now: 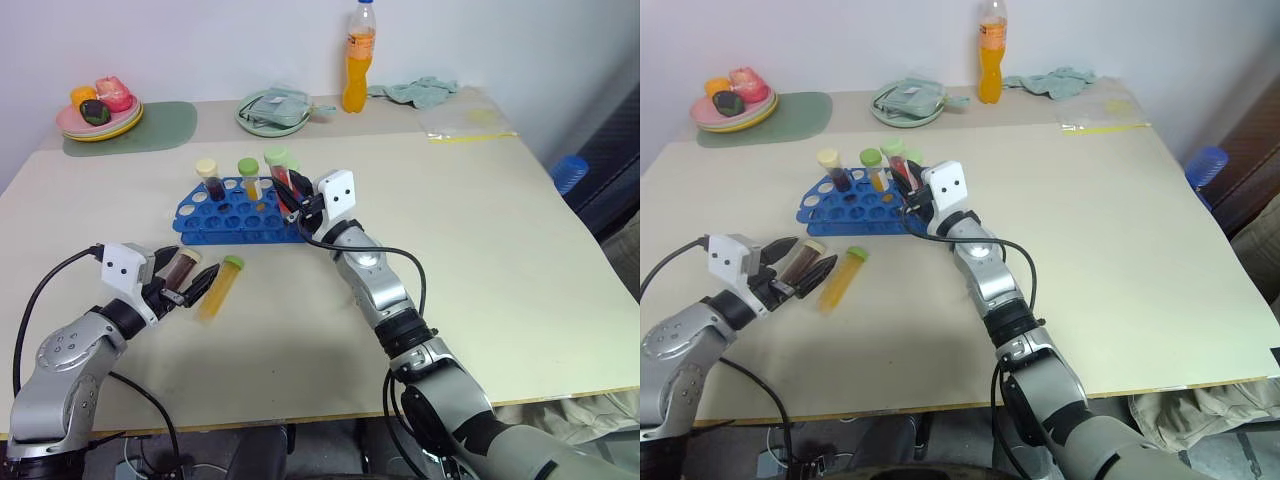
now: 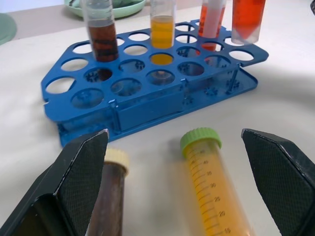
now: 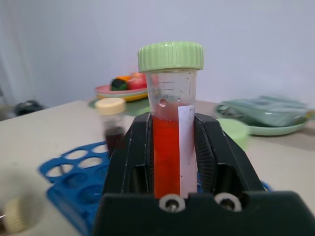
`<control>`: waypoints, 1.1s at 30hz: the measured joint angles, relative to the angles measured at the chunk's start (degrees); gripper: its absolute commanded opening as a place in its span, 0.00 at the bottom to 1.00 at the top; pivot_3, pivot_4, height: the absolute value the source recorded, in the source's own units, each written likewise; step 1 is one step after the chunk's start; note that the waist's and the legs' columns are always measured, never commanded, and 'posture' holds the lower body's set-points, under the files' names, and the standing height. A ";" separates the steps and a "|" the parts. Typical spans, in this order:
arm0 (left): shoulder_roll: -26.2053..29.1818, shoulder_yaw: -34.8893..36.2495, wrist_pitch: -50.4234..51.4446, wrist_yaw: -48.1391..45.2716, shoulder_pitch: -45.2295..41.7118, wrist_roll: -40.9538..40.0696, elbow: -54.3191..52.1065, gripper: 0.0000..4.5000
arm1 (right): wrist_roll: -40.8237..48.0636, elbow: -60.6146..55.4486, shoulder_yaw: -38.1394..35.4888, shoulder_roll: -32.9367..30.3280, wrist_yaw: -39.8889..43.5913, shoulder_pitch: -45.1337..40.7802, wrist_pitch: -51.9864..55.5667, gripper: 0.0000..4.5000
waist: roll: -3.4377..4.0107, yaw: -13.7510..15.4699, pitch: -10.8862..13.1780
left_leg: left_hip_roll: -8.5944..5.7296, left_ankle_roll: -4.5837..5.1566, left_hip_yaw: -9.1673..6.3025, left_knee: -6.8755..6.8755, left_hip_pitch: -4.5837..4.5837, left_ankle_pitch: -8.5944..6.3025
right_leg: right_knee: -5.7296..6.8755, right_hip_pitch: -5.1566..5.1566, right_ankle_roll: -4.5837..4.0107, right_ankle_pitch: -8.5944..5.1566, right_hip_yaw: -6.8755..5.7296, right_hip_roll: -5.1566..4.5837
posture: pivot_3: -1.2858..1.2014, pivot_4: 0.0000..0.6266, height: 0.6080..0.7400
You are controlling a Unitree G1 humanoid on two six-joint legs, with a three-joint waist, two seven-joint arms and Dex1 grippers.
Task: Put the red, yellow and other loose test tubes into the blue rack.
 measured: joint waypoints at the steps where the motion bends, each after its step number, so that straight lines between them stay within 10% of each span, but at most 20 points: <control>1: 0.00 -0.02 0.00 -0.23 -0.03 0.00 0.00 1.00 | -0.11 0.76 -0.29 0.00 -0.08 -0.07 -0.36 0.15 | 0.01 -0.06 0.00 | 0.01 0.00 0.01 -0.01 0.00 0.00 | 0.01 -0.01 0.00 0.00 0.00 0.01 | 0.52 0.24 1.00; 27: -0.58 -0.10 -3.00 -3.58 0.38 0.71 3.65 1.00 | -3.40 8.10 -0.92 1.45 0.39 -1.69 -3.92 0.15 | 0.04 -0.08 0.01 | 0.02 -0.02 0.00 0.00 0.02 0.01 | 0.04 -0.01 -0.02 -0.01 0.01 0.02 | 0.52 0.24 1.00; 33: -0.59 -0.06 -4.03 -3.71 0.36 0.98 4.34 1.00 | -1.16 7.02 -1.79 1.44 3.61 -1.07 -3.43 0.82 | 0.04 -0.07 0.01 | 0.02 -0.02 0.00 -0.01 0.02 0.01 | 0.05 -0.01 -0.02 -0.01 0.01 0.02 | 0.52 0.24 1.00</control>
